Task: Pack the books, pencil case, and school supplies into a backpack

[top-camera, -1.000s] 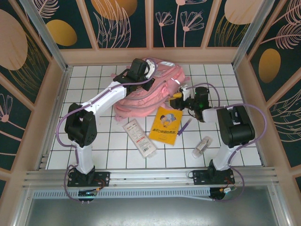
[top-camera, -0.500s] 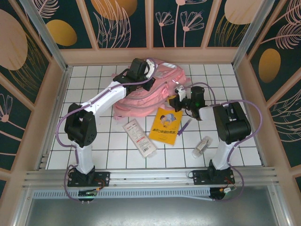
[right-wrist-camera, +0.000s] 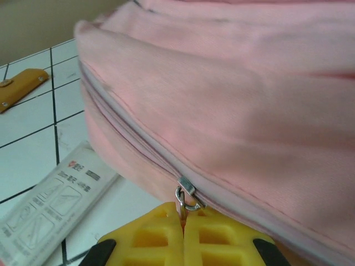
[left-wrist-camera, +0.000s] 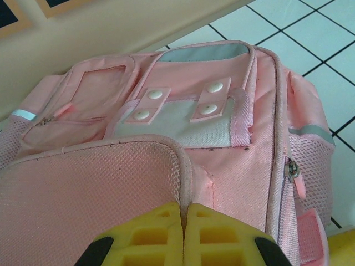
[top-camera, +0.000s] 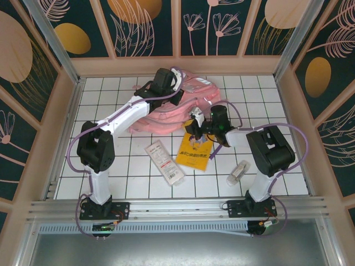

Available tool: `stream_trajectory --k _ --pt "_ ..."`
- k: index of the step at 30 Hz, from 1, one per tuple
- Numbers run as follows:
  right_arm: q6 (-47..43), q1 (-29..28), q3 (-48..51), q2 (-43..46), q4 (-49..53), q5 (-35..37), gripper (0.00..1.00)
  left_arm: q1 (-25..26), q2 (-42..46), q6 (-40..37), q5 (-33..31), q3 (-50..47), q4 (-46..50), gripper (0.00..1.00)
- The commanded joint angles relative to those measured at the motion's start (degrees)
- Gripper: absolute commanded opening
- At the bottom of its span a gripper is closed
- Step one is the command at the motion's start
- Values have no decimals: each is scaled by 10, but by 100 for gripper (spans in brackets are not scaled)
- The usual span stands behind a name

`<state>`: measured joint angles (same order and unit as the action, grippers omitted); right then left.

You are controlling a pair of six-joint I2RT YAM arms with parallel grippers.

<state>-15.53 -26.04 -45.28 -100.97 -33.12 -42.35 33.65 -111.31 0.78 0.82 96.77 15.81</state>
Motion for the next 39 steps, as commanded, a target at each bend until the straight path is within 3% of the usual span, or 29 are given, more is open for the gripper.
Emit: stream_trajectory --k 1,5,9,13,19,24,28,33,39 --pt "42 -33 -19 4 1 -14 0 1 -3 44 -5 18 -121 0" --pt "131 -68 -14 -9 -70 -16 2 2 -9 85 9 -4 -157 0" --pt "148 -86 -16 -21 -95 -17 15 1 -20 116 37 -23 -188 0" --pt "6 -78 4 6 -27 -23 33 1 -26 102 47 -24 -183 0" --pt "-235 -18 70 119 75 -18 43 -3 -21 56 74 -32 -162 0" --pt "-350 16 130 189 26 92 47 -6 -33 43 109 -31 -163 0" --pt "-440 18 116 151 16 147 47 -7 -48 42 152 -20 -159 0" --pt "-478 5 99 90 -57 163 51 -11 -68 41 185 -17 -161 0" --pt "-471 -22 98 -18 -291 275 53 -27 -84 82 236 -5 -160 0"
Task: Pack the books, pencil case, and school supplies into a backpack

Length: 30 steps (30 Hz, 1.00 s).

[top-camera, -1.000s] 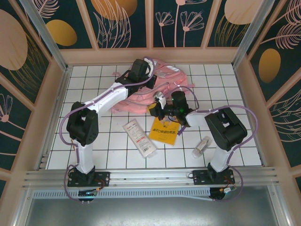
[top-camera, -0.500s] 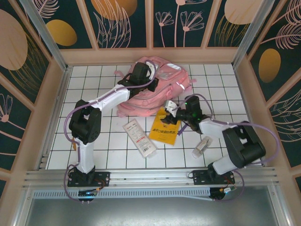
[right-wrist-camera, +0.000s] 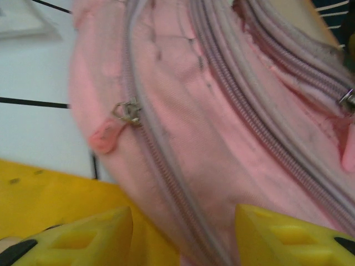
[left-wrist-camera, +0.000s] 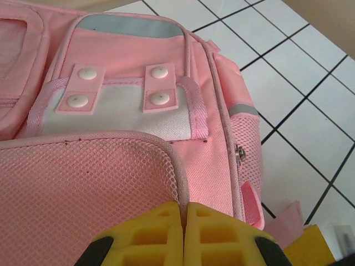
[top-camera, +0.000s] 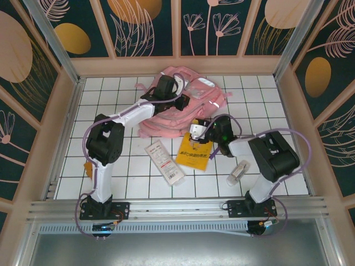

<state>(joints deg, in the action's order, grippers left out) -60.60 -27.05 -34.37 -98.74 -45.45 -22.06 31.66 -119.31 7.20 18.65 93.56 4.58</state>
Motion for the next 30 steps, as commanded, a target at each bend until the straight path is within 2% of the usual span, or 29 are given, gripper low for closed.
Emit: stream_trajectory --k 1,3,7,8,9,10,11,13,17,20,25,28,30 --pt "-31 -16 -7 -60 -215 85 53 -8 -5 20 62 27 -48 0" --pt "-36 -20 -19 -71 -213 97 54 -8 -7 24 68 28 -45 0" --pt "-36 -20 -41 -73 -154 59 52 -10 -6 28 81 35 -30 0" --pt "-37 -21 -49 -72 -128 53 49 -11 -4 29 83 34 -29 0" --pt "-36 -21 -55 -70 -110 47 41 -11 -2 31 84 33 -30 0" --pt "-27 -19 -60 -66 -94 39 28 -14 2 35 86 33 -31 0" --pt "-15 -18 -64 -61 -84 27 17 -17 5 45 90 32 -33 9" --pt "6 -17 -65 -51 -69 -1 1 -31 19 70 107 32 -31 36" --pt "78 -17 -63 -39 -75 -51 0 -67 89 133 128 -15 -13 47" --pt "145 -18 -55 -38 -122 -79 0 -71 166 132 118 -97 16 50" --pt "300 -19 -44 -50 -253 -93 0 -67 273 248 121 -289 -51 51" --pt "362 -20 -49 -59 -292 -106 0 -54 309 263 92 -361 -70 51" --pt "383 -25 -55 -62 -296 -104 0 -41 317 265 90 -375 -72 51"
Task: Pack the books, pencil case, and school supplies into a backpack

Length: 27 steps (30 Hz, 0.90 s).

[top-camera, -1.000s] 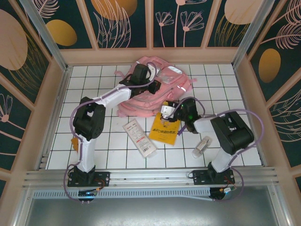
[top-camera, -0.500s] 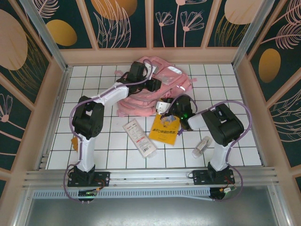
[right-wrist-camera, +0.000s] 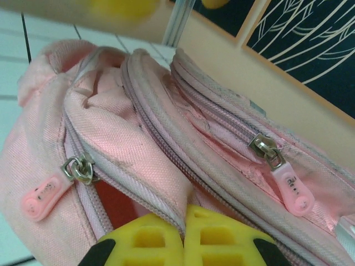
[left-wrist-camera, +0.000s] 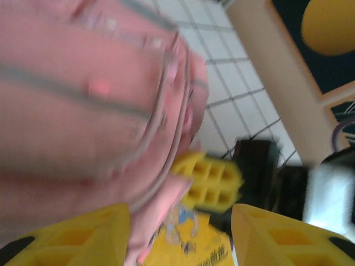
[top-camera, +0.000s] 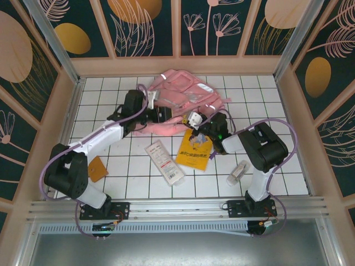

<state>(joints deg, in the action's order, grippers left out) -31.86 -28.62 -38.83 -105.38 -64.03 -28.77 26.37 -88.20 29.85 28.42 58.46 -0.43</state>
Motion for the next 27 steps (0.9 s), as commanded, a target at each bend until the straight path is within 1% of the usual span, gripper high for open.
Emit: stream_trajectory --k 1,5,7,8,12,15,20,21,22,24,27 --pt "101 -13 -14 3 -111 -30 0 21 6 41 -8 -24 -23 51" --pt "116 -19 -25 -1 -99 -25 0 47 -2 60 -16 -56 -48 50" --pt "127 -20 -27 -3 -98 -25 0 47 -17 71 -35 -50 -41 46" --pt "130 -20 -28 -3 -97 -24 0 47 -22 70 -34 -46 -40 45" --pt "135 -23 -40 -3 -68 1 0 48 -30 76 -9 -41 -38 43" --pt "135 -23 -49 -5 -48 24 0 49 -8 83 8 -52 -24 39" --pt "131 -24 -61 -11 -14 43 0 56 58 103 5 -92 3 39" --pt "130 -24 -63 -9 -6 48 0 61 68 111 5 -102 1 39" --pt "127 -36 -64 -8 6 53 0 66 77 117 5 -112 -9 40" --pt "123 -46 -67 -4 25 61 0 74 78 129 3 -130 -30 41" --pt "132 -59 -75 5 64 75 0 85 54 140 5 -132 -51 46"
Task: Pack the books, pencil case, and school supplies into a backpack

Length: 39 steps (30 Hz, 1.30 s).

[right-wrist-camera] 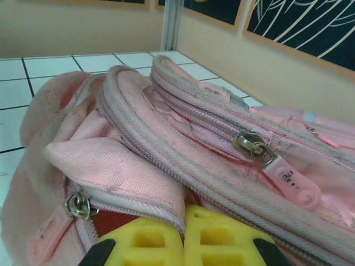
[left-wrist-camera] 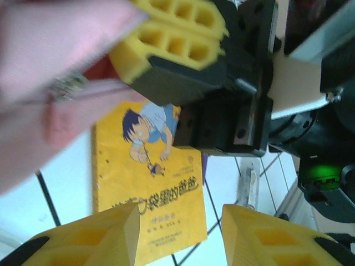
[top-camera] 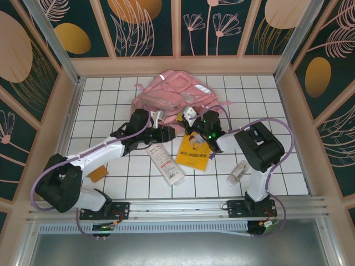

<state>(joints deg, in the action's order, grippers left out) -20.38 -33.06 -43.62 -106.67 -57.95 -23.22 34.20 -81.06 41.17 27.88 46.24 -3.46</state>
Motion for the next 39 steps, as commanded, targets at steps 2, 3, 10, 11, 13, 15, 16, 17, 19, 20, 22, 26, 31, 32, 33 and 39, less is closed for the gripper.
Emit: stream_trajectory --k 2,3,10,11,13,15,16,17,19,20,22,26,31,32,33,39 --pt "17 -19 -26 27 18 14 0 8 -26 37 -28 -8 -23 47" --pt "18 -22 -23 34 23 10 0 8 -27 43 -58 -9 -20 47" --pt "49 -24 -10 71 67 -4 0 7 -3 58 -171 -7 31 46" --pt "51 -24 -7 76 74 -5 0 7 2 47 -179 -3 41 47" --pt "58 -24 -1 83 80 -3 0 6 7 14 -187 6 64 48" --pt "61 -24 -2 85 88 -2 0 7 6 -21 -180 7 77 48" --pt "63 -25 -2 85 87 -2 0 6 4 -26 -176 0 74 48" --pt "67 -26 -2 82 84 -2 0 5 0 -33 -160 -13 56 48" --pt "70 -29 -4 76 78 -5 0 3 -15 -50 -134 -19 39 47" --pt "70 -31 -4 74 77 -7 0 0 -26 -58 -133 -13 41 46" --pt "58 -38 -3 71 77 -12 0 -4 -42 -71 -136 -4 38 44" --pt "32 -44 5 70 84 -31 0 -23 -49 -73 -142 0 7 40" --pt "1 -44 12 85 114 -52 0 -47 -61 -55 -119 -10 -54 34" --pt "-9 -44 10 88 127 -58 0 -47 -63 -64 -102 -7 -64 32" --pt "-18 -46 8 90 138 -62 0 -47 -66 -79 -84 -2 -69 29" --pt "-42 -46 -9 99 182 -67 0 -47 -89 -168 -8 37 -31 10"
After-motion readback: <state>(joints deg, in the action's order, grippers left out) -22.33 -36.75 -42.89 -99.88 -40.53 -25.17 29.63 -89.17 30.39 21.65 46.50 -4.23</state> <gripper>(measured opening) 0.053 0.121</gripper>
